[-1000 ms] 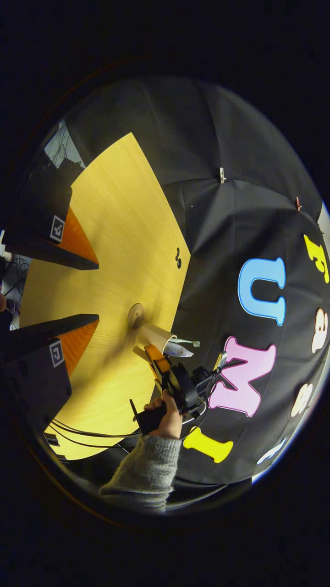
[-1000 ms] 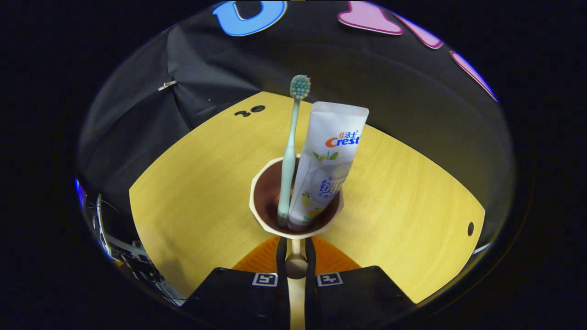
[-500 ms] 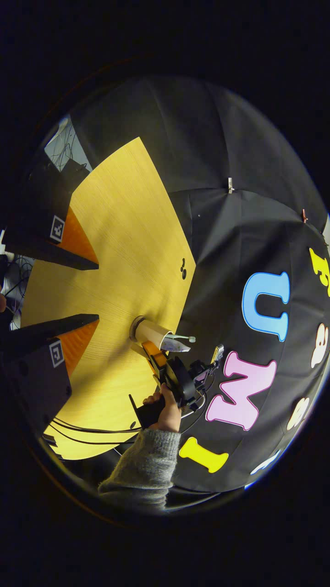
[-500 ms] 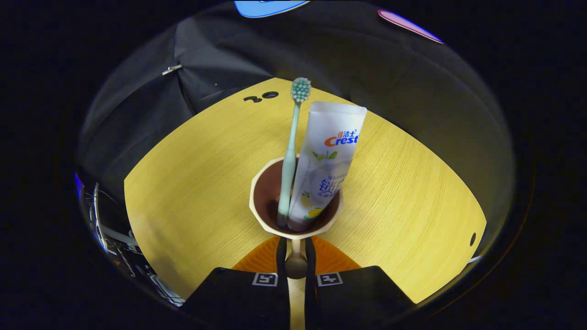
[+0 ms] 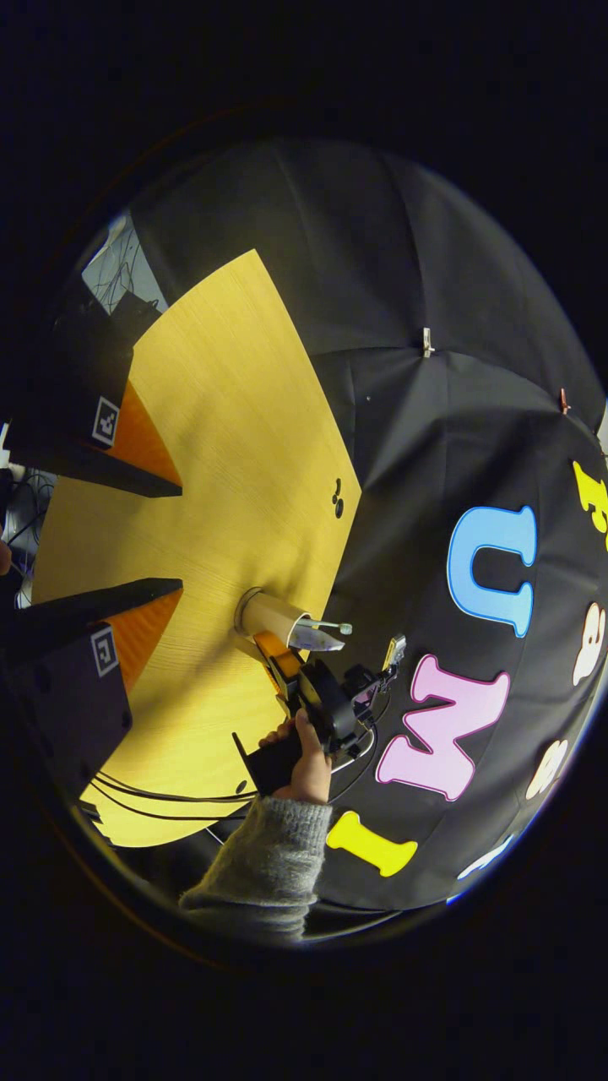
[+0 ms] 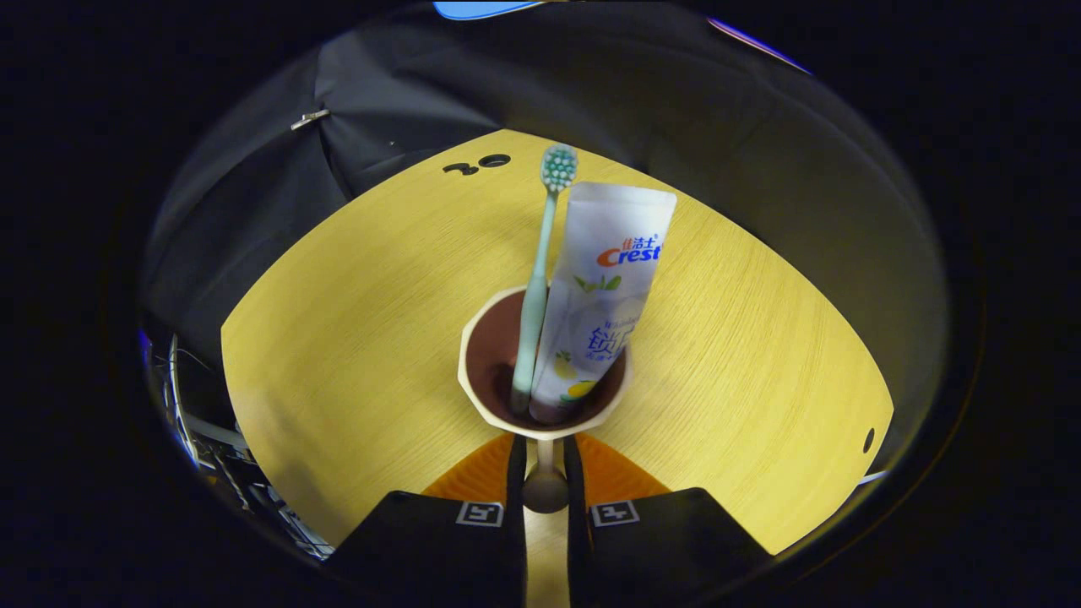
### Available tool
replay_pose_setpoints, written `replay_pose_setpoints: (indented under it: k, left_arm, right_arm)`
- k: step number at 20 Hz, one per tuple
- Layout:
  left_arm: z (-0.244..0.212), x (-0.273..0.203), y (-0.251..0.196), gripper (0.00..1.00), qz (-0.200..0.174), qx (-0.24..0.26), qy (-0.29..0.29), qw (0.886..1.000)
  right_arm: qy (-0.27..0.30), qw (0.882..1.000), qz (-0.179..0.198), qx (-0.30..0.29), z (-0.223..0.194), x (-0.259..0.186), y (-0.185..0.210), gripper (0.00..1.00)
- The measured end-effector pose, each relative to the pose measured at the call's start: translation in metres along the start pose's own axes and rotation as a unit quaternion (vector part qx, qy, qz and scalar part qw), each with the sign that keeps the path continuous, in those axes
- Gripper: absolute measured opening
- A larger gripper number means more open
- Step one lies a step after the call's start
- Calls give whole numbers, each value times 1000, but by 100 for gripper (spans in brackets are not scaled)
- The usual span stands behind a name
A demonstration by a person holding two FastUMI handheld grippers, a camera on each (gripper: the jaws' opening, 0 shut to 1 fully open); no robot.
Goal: Put the toothbrush and toothpaste on the desktop into the cup, then pick up the cup and place it on the coaster on the desktop.
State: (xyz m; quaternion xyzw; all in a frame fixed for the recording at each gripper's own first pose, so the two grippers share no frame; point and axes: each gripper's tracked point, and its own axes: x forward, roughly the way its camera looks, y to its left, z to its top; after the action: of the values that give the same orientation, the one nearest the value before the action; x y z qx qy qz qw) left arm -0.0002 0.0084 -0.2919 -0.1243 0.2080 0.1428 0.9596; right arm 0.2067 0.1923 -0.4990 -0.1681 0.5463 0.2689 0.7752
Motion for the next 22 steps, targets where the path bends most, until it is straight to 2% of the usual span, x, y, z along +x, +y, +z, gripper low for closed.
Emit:
replay_pose_setpoints:
  k: [3,8,9,10,12,13,14,17,19,20,21,22]
  left_arm:
    - [4,-1,-2,63,-2,1,-1,1000]
    - [12,-3,-6,63,-9,12,-4,1000]
    - [14,-4,-6,59,-11,14,-6,1000]
    - [18,-6,-7,63,-13,15,-8,1000]
    - [24,-8,-9,59,-18,16,-11,1000]
    - [27,-9,-10,63,-22,16,-12,1000]
    - [30,-12,-12,63,-26,18,-13,999]
    - [45,-17,-17,63,-44,27,-17,999]
    - [61,-21,-22,63,-59,38,-28,997]
    - [69,-23,-24,66,-65,45,-31,996]
    - [78,-28,-26,64,-68,52,-37,996]
    - [88,-29,-27,73,-68,60,-45,995]
  right_arm:
    - [1,1000,-5,9,-3,-7,-4,29]
    - [-19,1000,-9,5,2,-24,-3,47]
    - [-24,1000,-7,7,2,-27,-3,51]
    - [-30,999,-6,11,4,-32,-1,52]
    - [-50,998,-4,22,6,-44,1,63]
    - [-57,998,-2,28,6,-51,3,67]
    - [-66,997,-3,33,3,-59,5,77]
    - [-87,995,1,43,-1,-87,14,83]
    - [-103,993,-6,53,-4,-107,14,91]
    - [-112,992,-8,61,-4,-118,15,93]
    - [-124,990,-7,70,-2,-130,18,93]
    - [-139,987,-5,77,-1,-141,20,94]
